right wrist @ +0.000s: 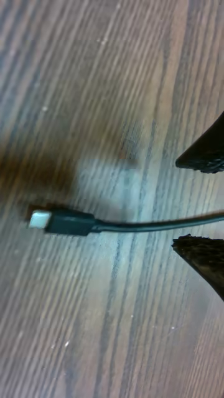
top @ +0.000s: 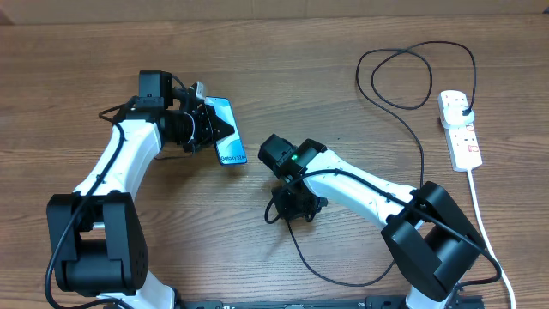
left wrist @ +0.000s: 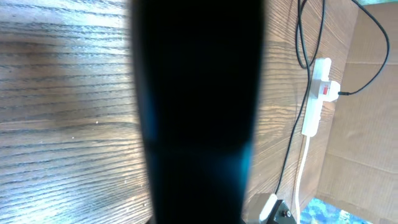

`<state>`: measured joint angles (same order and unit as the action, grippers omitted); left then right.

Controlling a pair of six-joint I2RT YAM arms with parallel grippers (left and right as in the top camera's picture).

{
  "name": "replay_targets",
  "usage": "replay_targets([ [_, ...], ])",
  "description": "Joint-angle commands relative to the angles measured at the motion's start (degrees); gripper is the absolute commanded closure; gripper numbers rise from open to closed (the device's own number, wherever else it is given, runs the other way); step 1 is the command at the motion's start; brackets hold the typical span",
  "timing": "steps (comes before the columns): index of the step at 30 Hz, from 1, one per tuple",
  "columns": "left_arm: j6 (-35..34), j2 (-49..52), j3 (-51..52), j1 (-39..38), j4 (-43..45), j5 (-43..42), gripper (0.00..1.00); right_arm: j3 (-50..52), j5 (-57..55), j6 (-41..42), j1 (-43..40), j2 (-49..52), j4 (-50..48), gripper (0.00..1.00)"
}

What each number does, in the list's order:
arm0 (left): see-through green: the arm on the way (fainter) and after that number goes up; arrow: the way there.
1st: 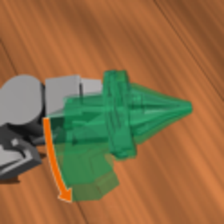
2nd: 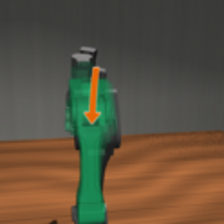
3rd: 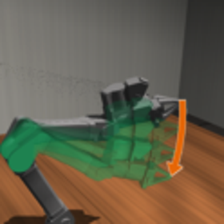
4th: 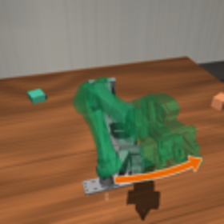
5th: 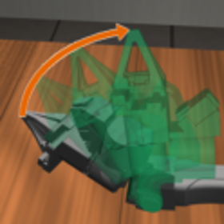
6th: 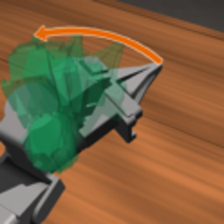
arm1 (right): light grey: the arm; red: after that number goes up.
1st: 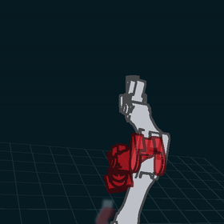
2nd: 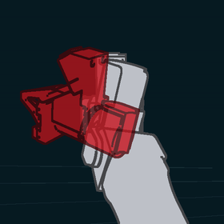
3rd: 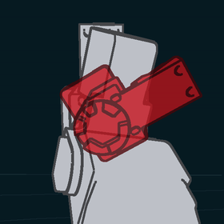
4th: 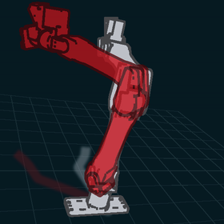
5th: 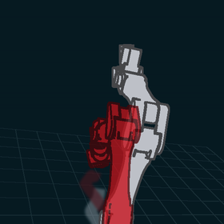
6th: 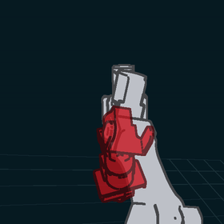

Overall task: Plug charger to phone and switch on socket
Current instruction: 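Lower the right gripper and grasp the USB-C plug end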

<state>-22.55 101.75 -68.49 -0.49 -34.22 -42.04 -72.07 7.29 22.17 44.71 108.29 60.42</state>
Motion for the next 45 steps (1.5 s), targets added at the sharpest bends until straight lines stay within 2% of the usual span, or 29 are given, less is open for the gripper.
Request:
replay_targets([
  [1, 3.48, -0.07, 0.0, 0.15, 0.44, -3.91, 0.96, -0.42, 0.31, -0.98, -0.26, 0.57, -1.77, 0.67],
  [4, 8.02, 1.01, 0.0, 0.15, 0.17, -4.13, 0.96, 0.33, 0.28, -1.01, -0.15, 0.76, -6.62, 0.67],
  [9, 8.55, 2.14, 0.0, 0.15, 0.2, -7.34, 0.96, 5.33, -2.12, 1.4, -0.11, 1.36, -15.78, 0.73],
  [15, 9.92, 2.14, 0.0, 0.15, 0.24, -7.3, 0.96, 12.35, -5.35, 3.52, -0.11, 1.36, -22.29, 0.73],
  [19, 9.92, 2.14, 0.0, 0.15, 0.2, -5.53, 0.96, 12.46, -6.16, 3.54, -0.11, 1.36, -22.34, 0.8],
  [23, 9.94, 2.14, 0.0, 0.15, 0.28, -5.4, 0.96, 12.46, -6.23, 3.52, -0.09, 1.36, -19.8, 0.81],
  [24, 9.94, 2.14, 0.0, 0.15, 0.28, -5.4, 0.96, 12.46, -7.41, 3.61, -0.09, 1.36, -19.74, 0.85],
  [28, 9.97, 2.14, 0.0, 0.15, 0.44, -5.38, 0.96, 12.46, -22.12, 9.64, -0.37, 1.36, -14.75, 0.87],
  [30, 9.97, 2.14, 0.0, 0.15, 0.44, -5.35, 0.96, 12.46, -25.27, 11.08, -1.36, 1.36, -12.02, 0.87],
  [35, 9.97, 2.14, 0.0, 0.15, 0.44, -5.35, 0.96, 12.46, -17.68, 11.08, -2.1, 1.36, -12.79, 0.81],
  [38, 9.97, 2.14, 0.0, 0.15, 0.44, -5.35, 0.96, 12.76, -16.28, 17.51, -2.1, 1.46, -13.03, 0.78],
  [40, 9.94, 2.14, 0.0, 0.15, 0.42, -5.38, 0.96, 12.96, -16.17, 17.51, -2.47, 1.68, -13.99, 0.74],
  [45, 9.94, 2.14, 0.0, 0.15, 0.39, -5.38, 0.96, 12.96, -13.14, 14.99, -4.92, 1.68, -15.28, 0.74],
])
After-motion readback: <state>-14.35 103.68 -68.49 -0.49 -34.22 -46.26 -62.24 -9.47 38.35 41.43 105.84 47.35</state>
